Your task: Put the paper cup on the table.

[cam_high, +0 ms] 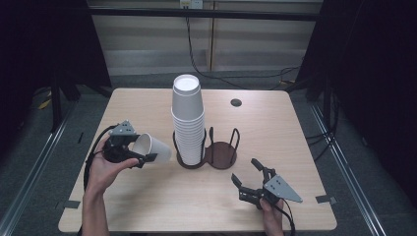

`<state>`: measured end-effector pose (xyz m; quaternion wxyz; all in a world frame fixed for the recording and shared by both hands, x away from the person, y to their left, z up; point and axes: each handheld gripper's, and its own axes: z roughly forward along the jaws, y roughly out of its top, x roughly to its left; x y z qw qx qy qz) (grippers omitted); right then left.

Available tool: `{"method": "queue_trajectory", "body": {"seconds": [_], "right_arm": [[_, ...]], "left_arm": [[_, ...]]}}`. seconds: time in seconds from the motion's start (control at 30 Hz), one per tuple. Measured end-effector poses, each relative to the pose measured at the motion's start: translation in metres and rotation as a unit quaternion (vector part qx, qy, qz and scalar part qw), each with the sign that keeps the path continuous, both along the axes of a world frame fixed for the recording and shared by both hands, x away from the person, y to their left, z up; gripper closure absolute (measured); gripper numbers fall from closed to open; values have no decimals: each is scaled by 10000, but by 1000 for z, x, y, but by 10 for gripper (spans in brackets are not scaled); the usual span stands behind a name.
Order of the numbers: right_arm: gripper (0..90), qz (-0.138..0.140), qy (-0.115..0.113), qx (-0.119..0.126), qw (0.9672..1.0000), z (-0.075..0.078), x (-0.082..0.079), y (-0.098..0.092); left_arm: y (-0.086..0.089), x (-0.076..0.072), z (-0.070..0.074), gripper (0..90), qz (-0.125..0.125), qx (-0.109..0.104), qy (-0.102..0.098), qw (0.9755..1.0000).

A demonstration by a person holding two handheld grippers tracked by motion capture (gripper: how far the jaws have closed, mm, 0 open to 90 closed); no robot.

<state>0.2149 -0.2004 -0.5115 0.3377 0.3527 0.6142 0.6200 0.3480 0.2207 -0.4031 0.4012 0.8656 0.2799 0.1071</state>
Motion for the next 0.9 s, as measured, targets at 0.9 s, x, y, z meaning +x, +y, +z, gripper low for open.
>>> {"method": "queue_trajectory", "body": {"seconds": [0.9], "right_arm": [[138, 77, 8, 2, 10000, 0, 0, 0]], "left_arm": [[-31, 50, -10, 95, 71, 1336, 755, 9881]]}}
